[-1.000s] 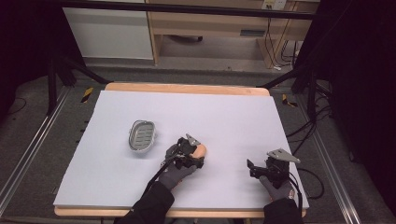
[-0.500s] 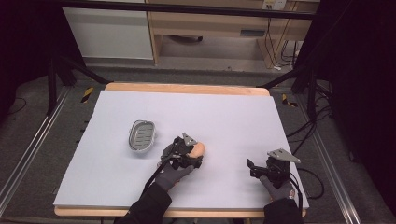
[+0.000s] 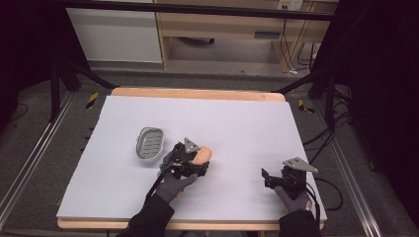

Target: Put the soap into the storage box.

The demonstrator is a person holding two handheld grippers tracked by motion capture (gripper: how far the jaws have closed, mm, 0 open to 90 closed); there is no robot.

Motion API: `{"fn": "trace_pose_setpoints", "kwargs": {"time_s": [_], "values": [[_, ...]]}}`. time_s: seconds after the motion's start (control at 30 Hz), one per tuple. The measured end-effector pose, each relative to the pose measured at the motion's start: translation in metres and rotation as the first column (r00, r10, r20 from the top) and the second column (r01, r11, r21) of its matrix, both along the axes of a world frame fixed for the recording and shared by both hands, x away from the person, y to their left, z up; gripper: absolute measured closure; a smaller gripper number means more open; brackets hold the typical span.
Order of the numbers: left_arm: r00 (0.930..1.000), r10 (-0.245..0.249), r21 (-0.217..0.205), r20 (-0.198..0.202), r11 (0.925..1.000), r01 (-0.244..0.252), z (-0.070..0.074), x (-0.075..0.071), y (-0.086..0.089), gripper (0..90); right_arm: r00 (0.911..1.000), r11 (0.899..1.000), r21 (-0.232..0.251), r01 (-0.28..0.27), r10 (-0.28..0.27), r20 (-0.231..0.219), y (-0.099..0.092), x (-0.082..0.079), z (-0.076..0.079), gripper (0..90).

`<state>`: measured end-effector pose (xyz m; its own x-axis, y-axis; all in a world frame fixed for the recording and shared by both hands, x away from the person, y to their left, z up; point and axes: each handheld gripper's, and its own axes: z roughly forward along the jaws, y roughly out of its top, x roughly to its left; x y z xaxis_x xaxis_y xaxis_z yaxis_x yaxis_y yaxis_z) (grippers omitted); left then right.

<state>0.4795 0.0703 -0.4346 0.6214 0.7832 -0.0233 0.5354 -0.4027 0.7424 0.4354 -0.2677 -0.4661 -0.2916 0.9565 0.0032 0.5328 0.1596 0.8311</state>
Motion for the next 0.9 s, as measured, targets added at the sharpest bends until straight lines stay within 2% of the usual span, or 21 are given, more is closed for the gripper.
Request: {"fn": "trace_pose_setpoints", "kwargs": {"time_s": [0.4,0.9], "values": [[0.9991,0.034,-0.026,0.024,0.9991,-0.033,0.014,-0.003,0.022,32.0,1.0,1.0,0.006,0.003,-0.003,-0.002,0.0,-0.001,0.0,6.2],[0.9967,0.062,-0.038,0.052,0.9975,-0.06,0.029,-0.006,0.047,32.0,1.0,1.0,-0.004,0.001,-0.001,0.003,0.0,-0.001,0.0,6.2]]}}
